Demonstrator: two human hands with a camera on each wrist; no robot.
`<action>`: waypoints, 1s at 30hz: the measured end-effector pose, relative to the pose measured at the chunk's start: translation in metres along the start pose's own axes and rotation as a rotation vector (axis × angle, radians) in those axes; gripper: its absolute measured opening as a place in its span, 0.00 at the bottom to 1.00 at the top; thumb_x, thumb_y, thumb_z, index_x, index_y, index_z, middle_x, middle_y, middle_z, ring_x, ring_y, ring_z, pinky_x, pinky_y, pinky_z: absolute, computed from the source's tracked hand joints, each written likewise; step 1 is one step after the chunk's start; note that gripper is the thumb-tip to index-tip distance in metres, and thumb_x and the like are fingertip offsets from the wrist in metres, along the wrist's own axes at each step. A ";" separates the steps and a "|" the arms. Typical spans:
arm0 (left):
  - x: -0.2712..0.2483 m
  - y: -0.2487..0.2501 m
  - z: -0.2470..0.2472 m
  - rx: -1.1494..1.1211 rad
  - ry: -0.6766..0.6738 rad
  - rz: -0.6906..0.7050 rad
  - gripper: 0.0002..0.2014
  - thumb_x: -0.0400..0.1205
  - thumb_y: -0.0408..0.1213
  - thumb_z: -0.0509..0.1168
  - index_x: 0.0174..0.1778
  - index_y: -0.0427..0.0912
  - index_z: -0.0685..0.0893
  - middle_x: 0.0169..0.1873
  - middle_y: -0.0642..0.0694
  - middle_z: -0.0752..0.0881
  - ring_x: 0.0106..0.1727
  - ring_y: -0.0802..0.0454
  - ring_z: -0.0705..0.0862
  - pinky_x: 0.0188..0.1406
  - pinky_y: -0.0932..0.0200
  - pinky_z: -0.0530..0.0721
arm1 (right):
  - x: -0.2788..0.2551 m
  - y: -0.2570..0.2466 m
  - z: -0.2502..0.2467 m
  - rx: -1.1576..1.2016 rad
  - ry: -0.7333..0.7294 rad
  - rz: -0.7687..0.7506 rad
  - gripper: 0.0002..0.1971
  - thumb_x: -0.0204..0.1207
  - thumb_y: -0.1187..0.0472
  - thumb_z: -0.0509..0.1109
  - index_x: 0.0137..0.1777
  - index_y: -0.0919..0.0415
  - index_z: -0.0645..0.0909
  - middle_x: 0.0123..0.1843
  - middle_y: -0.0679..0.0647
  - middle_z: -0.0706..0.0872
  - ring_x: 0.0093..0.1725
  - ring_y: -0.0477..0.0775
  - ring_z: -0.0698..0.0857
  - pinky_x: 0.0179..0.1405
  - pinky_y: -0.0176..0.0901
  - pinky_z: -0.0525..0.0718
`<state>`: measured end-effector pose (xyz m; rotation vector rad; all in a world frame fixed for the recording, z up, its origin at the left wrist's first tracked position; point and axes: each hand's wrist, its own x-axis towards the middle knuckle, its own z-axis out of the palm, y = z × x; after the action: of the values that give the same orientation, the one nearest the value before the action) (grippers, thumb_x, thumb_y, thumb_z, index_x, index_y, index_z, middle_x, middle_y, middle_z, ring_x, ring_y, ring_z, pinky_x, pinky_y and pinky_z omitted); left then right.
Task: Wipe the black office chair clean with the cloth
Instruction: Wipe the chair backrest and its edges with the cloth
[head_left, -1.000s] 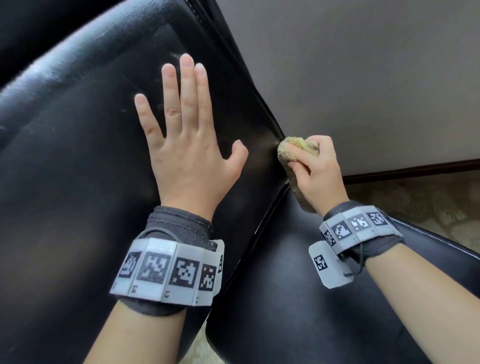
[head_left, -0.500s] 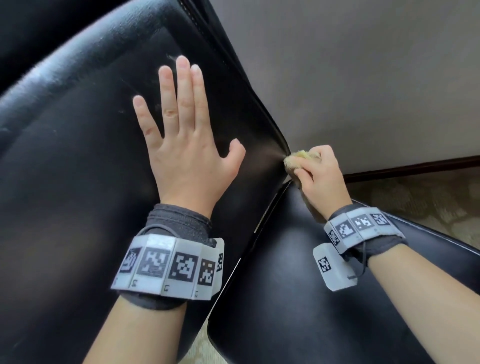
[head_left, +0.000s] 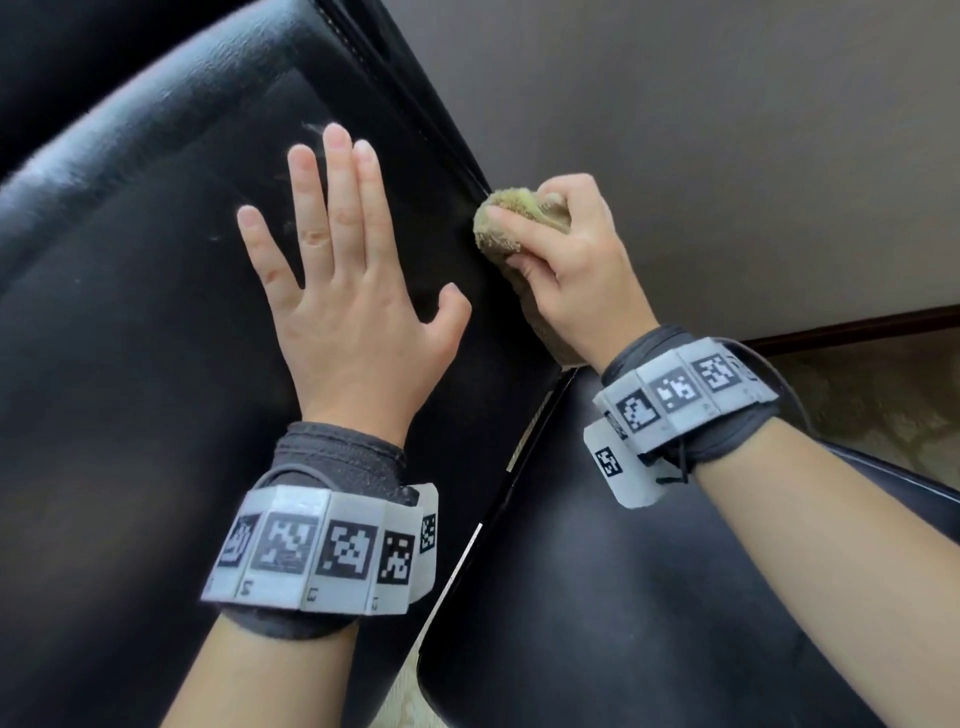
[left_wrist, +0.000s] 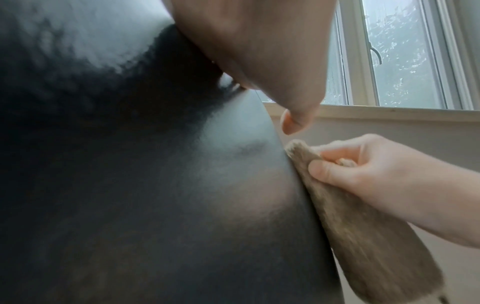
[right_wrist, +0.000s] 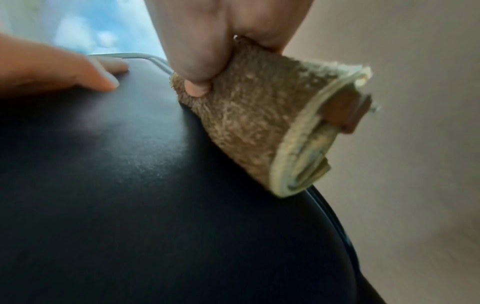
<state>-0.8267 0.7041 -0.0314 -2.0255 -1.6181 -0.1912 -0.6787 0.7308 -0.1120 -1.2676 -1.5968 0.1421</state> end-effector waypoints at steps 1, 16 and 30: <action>0.000 0.000 -0.001 0.004 0.001 0.002 0.45 0.76 0.54 0.60 0.82 0.37 0.44 0.83 0.42 0.46 0.82 0.43 0.44 0.73 0.41 0.31 | -0.006 0.007 -0.001 0.005 -0.018 0.036 0.16 0.70 0.70 0.69 0.58 0.60 0.86 0.52 0.69 0.77 0.49 0.67 0.78 0.50 0.45 0.77; -0.027 0.039 0.030 0.061 -0.007 -0.071 0.45 0.76 0.52 0.60 0.81 0.36 0.44 0.82 0.39 0.48 0.81 0.43 0.45 0.73 0.38 0.34 | -0.080 0.055 0.005 0.227 0.113 0.454 0.16 0.73 0.67 0.68 0.60 0.65 0.84 0.54 0.60 0.70 0.57 0.52 0.72 0.62 0.15 0.60; -0.028 0.048 0.033 0.145 -0.016 -0.085 0.45 0.77 0.53 0.59 0.81 0.32 0.45 0.82 0.37 0.50 0.82 0.38 0.49 0.75 0.30 0.44 | -0.135 0.096 0.036 0.110 -0.068 0.487 0.14 0.71 0.66 0.67 0.55 0.63 0.87 0.53 0.66 0.74 0.55 0.64 0.77 0.60 0.29 0.65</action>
<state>-0.7965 0.6900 -0.0866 -1.8560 -1.6789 -0.0852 -0.6581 0.6859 -0.2742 -1.5559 -1.2887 0.5744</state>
